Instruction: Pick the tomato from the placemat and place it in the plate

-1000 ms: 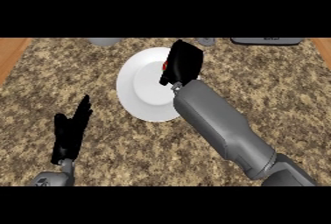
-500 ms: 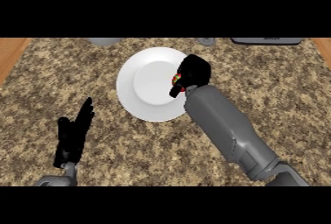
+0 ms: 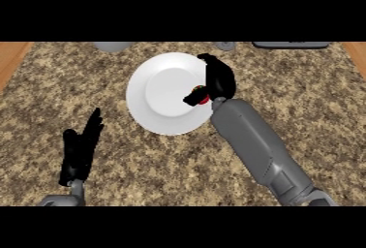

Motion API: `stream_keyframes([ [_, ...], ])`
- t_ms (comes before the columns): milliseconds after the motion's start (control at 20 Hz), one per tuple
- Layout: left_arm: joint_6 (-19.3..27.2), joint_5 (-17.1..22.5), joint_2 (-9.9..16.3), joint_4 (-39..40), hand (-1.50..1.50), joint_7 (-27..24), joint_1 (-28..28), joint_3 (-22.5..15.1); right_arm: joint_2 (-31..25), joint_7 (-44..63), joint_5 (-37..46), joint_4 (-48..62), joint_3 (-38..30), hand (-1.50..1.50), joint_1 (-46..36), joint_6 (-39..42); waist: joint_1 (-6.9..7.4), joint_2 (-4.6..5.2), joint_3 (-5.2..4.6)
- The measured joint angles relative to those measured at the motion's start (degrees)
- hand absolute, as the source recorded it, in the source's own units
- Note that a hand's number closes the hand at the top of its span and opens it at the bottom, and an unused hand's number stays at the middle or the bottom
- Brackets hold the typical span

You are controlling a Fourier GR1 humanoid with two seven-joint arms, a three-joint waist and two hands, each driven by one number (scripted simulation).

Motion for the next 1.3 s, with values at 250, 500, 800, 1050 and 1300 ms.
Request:
stream_keyframes([
  [250,0.2,0.0,-0.1,-0.1,0.00,-0.5,0.7,0.3,0.4,-9.1,-7.1,-9.5,-5.5,-1.50,5.1,-7.5,-0.65,-0.24,0.04],
  [500,-0.1,-0.2,0.1,-0.9,0.00,0.1,1.1,0.5,0.5,-16.1,-13.8,-16.7,-7.9,-1.50,11.3,-8.0,-0.53,-0.27,-0.01],
  [800,-0.9,-0.5,-0.3,2.1,0.00,-1.1,-0.9,1.8,0.1,-23.2,-18.0,-22.6,-8.6,-1.50,18.8,-4.3,-0.53,-0.23,-0.05],
  [1050,-1.3,-1.2,-1.0,1.2,0.00,-1.2,0.4,1.7,0.4,-28.4,-20.2,-22.0,-6.7,-1.50,21.0,-5.2,-0.30,-0.22,-0.06],
  [1300,-2.5,-0.9,-0.6,-0.5,0.00,0.6,0.0,2.8,0.2,-30.7,-20.5,-18.9,-6.3,-1.50,21.0,-6.7,-0.20,-0.19,-0.06],
])
